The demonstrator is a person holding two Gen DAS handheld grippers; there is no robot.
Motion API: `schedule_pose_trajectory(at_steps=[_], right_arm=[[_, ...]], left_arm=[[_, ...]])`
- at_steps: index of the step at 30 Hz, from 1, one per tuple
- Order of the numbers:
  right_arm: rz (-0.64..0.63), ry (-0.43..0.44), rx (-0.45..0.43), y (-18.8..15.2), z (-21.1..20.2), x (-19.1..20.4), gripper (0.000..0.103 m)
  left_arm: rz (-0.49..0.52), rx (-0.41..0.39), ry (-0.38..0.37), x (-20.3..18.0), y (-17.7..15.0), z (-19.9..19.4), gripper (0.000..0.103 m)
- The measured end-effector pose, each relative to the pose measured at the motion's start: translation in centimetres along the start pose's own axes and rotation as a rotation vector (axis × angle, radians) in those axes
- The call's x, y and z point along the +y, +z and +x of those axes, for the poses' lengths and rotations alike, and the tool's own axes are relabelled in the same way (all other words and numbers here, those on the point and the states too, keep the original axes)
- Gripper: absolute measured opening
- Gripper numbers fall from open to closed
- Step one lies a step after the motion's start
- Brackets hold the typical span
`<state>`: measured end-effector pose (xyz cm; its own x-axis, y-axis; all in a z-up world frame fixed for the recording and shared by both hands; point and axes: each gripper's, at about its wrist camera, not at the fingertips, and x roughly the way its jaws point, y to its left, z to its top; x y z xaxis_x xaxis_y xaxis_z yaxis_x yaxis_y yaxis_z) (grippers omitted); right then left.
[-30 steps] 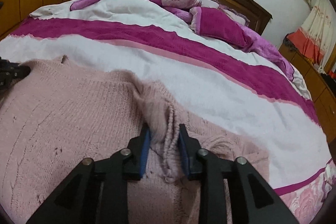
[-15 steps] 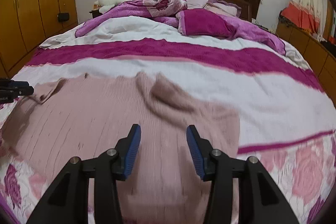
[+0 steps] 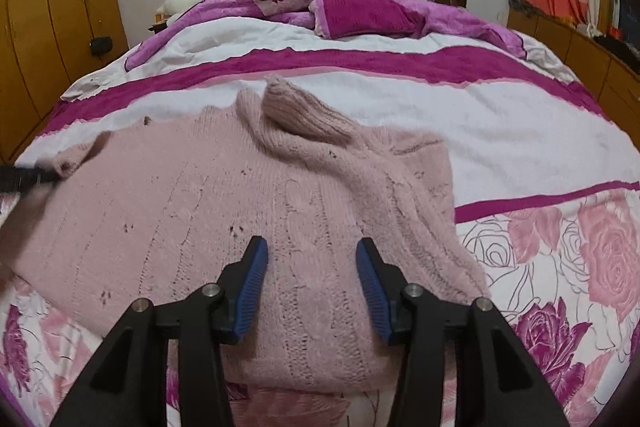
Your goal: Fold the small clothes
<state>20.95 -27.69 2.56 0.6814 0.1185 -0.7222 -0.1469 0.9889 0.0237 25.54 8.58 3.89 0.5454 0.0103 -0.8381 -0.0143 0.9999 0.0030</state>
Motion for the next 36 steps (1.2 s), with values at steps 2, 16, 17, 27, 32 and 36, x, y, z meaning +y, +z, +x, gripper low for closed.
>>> schedule_pose_trajectory(at_steps=[2,16,17,27,32,36], right_arm=[[-0.003,-0.001,-0.004,0.0,0.0,0.1,0.050],[0.036,0.053,-0.040,3.7,-2.1,-2.7,0.051],[0.019,0.044,-0.040,4.6,-1.9,-3.1,0.054],[-0.287,0.070,0.117,9.3,7.0,-1.6,0.055],[-0.218,0.201,0.140,10.0,8.0,-1.1,0.013],[-0.065,0.206,0.035,10.6,5.9,-3.5,0.012]], left_arm=[[-0.061,-0.016,0.024,1.1,0.5,0.0,0.020],[-0.236,-0.022,-0.050,-3.3,-3.4,-2.0,0.020],[-0.234,-0.019,-0.045,-3.7,-3.7,-1.8,0.020],[-0.120,-0.111,0.056,-5.8,-5.1,-1.0,0.020],[-0.113,-0.126,0.047,-5.6,-5.3,-1.1,0.020],[-0.126,-0.132,0.033,-5.3,-5.3,-1.1,0.020]])
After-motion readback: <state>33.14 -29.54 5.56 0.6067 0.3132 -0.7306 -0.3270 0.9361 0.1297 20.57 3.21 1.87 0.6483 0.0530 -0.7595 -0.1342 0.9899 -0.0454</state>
